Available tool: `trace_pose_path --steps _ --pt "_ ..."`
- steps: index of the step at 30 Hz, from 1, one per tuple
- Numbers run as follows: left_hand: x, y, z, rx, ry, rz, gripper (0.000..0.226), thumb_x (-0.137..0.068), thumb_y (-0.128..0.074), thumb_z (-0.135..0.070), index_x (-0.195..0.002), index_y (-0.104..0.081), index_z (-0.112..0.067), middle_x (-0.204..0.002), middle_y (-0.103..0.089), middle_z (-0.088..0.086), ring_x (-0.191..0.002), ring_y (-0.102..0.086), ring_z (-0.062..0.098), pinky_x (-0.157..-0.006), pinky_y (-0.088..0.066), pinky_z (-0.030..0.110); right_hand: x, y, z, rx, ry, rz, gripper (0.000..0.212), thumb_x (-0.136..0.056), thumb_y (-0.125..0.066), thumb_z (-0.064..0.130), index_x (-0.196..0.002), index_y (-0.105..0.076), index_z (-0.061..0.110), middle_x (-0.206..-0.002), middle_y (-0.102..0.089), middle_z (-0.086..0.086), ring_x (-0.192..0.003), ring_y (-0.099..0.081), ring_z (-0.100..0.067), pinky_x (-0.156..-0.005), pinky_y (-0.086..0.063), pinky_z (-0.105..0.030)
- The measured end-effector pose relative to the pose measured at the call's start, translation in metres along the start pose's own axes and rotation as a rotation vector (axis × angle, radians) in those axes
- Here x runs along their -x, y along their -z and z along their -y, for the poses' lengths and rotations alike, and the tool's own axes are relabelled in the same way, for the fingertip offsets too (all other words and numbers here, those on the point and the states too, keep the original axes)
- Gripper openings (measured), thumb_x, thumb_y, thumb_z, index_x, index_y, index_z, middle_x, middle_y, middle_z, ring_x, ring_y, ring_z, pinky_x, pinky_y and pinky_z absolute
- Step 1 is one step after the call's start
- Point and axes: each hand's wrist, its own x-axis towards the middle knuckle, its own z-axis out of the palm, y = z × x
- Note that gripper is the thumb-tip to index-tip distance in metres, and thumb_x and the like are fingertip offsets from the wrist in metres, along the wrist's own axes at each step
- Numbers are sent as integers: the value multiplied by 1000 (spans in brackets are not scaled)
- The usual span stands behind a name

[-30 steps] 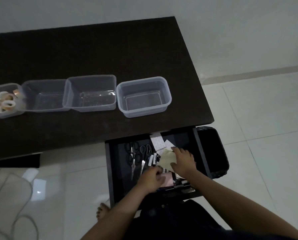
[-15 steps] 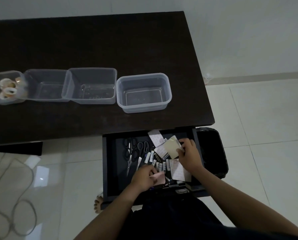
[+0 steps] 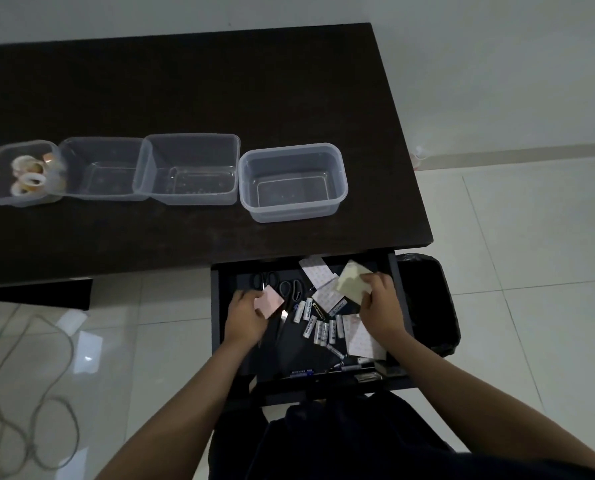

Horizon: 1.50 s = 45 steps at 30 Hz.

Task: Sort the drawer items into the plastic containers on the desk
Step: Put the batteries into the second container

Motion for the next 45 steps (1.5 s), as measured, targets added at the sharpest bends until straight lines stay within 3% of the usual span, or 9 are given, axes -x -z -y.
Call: trace_pose_path --steps 5,9,14,22,26,31,37,40,45 --pt "12 -20 -11 -134 -244 78 38 -82 -52 -1 -118 -60 -8 -131 -48 10 -123 -43 29 -102 -36 29 18 -9 -17 204 138 200 24 -82 -55 4 -105 -61 9 -106 -58 -11 -104 -53 -35 -74 -49 -41" --pt "20 -37 -16 -435 -404 372 54 -86 -53 -15 -138 -40 -25 -157 -16 -1 -142 -19 26 -116 -19 42 23 -13 -23 451 50 423 42 -82 -59 16 -122 -49 16 -126 -50 -5 -120 -41 -28 -86 -46 -38" --pt "24 -41 -4 -725 -404 513 82 -83 -58 -19 -148 -10 -34 -158 20 -3 -146 3 28 -116 -5 55 17 -16 -22 544 53 448 56 -78 -68 24 -127 -42 15 -129 -43 -8 -123 -37 -28 -96 -41 -39" --pt "25 -27 16 -907 -302 484 91 -88 -56 -29 -149 11 -24 -156 26 1 -147 6 24 -115 -6 56 -3 -7 -22 518 53 638 57 -71 -74 31 -117 -46 11 -125 -43 -12 -116 -45 -31 -94 -43 -36" --pt "26 -22 17 -959 -298 465 85 -91 -51 -32 -150 8 -18 -156 26 1 -148 8 21 -115 -3 55 0 -1 -22 316 -18 605 42 -75 -72 22 -96 -36 19 -97 -57 -7 -95 -59 -30 -69 -39 -29" --pt "26 -25 14 -937 -249 418 82 -92 -48 -33 -150 6 -15 -157 25 3 -148 9 21 -116 -2 55 -5 6 -11 -19 -126 489 44 -75 -77 17 -103 -42 13 -92 -51 -5 -82 -53 -22 -63 -38 -27" --pt "19 -26 -1 -798 -169 390 78 -90 -48 -35 -150 -3 -12 -158 19 6 -147 5 23 -118 -4 52 -27 11 5 -202 -225 179 43 -80 -70 16 -115 -47 4 -98 -57 -8 -93 -56 -25 -77 -39 -27" --pt "15 -28 -8 -689 -162 350 75 -89 -50 -33 -149 -9 -14 -159 11 8 -147 0 25 -118 -3 50 -37 11 8 -194 -231 63 44 -85 -63 9 -125 -45 4 -117 -58 -17 -111 -54 -32 -86 -40 -30" --pt "7 -36 -23 -564 -262 344 73 -89 -50 -31 -149 -11 -16 -160 2 5 -146 -5 24 -118 -4 49 -22 1 13 -46 -77 15 45 -86 -55 1 -129 -46 7 -141 -34 -19 -132 -34 -34 -102 -37 -38"
